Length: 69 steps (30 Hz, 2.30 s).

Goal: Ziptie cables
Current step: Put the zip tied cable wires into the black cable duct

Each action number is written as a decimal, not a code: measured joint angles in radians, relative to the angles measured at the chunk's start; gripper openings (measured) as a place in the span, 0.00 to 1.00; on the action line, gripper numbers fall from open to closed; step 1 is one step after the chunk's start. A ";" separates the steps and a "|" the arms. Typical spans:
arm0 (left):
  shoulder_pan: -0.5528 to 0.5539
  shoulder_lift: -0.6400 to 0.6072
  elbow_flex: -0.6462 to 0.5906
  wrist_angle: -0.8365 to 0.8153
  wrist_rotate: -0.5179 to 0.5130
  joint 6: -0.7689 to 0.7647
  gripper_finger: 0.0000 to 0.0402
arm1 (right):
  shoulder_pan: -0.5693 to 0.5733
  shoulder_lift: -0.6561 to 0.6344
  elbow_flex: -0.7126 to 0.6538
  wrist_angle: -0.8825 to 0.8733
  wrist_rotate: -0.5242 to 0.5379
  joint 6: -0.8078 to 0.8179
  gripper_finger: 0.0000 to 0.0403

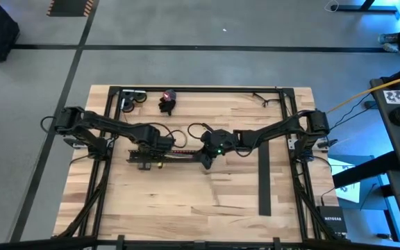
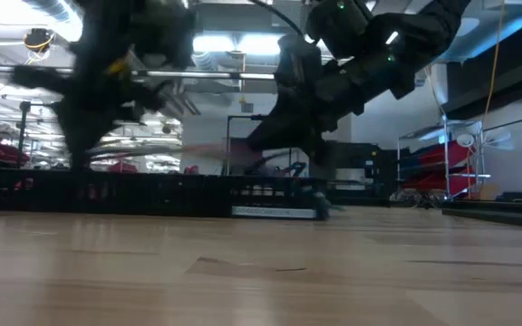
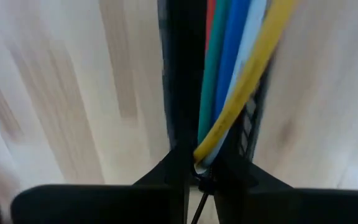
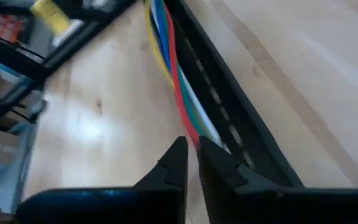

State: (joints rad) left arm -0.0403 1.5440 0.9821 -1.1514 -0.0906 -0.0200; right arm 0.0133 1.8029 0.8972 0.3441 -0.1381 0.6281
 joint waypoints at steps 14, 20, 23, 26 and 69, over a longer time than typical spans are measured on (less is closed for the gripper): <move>0.002 0.001 -0.188 0.103 0.026 0.004 0.15 | 0.000 0.001 0.003 -0.037 0.110 0.003 0.28; 0.005 0.001 -0.162 0.088 0.039 0.073 0.32 | -0.001 0.001 0.003 -0.035 0.102 -0.013 0.39; 0.005 -0.019 -0.131 0.047 0.039 0.107 0.37 | -0.001 -0.007 0.003 -0.042 0.080 -0.043 0.42; 0.005 -0.065 -0.109 0.024 0.031 0.115 0.40 | -0.001 -0.017 0.004 -0.043 0.054 -0.075 0.44; 0.016 -0.142 -0.063 0.292 0.085 0.186 0.60 | -0.001 -0.036 0.005 -0.111 -0.012 -0.293 0.44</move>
State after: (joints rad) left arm -0.0242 1.4017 0.9192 -0.8597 -0.0055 0.1657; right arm 0.0124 1.7672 0.9024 0.2327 -0.1501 0.3355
